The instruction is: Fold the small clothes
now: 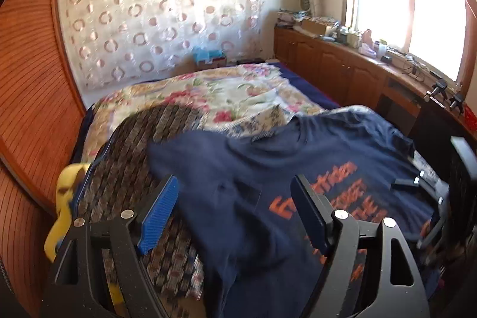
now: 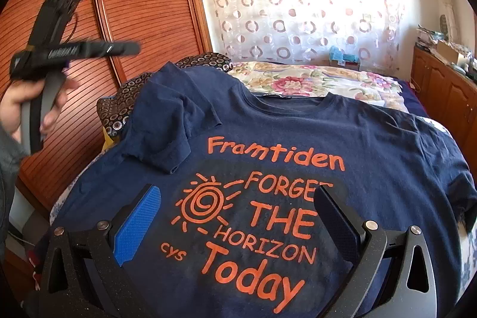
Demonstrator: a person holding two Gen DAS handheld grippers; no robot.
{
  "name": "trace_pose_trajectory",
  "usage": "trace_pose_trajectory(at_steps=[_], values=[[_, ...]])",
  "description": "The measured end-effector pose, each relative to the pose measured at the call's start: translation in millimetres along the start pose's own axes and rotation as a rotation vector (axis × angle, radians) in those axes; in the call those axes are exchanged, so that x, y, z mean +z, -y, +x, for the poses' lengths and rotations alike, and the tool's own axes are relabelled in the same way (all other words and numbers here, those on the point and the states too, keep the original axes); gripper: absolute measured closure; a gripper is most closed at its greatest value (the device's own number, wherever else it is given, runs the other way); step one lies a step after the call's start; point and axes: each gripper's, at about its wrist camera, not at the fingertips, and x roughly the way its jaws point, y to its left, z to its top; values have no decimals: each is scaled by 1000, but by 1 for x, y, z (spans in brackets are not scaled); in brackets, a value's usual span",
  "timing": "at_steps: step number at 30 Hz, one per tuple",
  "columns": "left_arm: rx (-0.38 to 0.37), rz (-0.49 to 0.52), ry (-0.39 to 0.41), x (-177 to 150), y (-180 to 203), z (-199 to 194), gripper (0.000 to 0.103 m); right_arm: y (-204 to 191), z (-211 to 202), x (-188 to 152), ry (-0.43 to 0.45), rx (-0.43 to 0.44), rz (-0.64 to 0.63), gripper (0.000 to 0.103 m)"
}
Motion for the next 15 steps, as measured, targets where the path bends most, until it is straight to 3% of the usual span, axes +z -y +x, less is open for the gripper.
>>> trace_pose_trajectory(at_steps=[5,9,11,15], values=[[21,-55,-7,-50,-9,-10,24,1,5,4,-22,18,-23,9],[47,-66,-35,-87,-5,-2,24,9,16,18,-39,39,-32,22],[52,-76,-54,-101,-4,6,24,11,23,26,-49,50,-38,29],[57,-109,-90,-117,-6,21,24,12,40,43,-70,86,-66,32]])
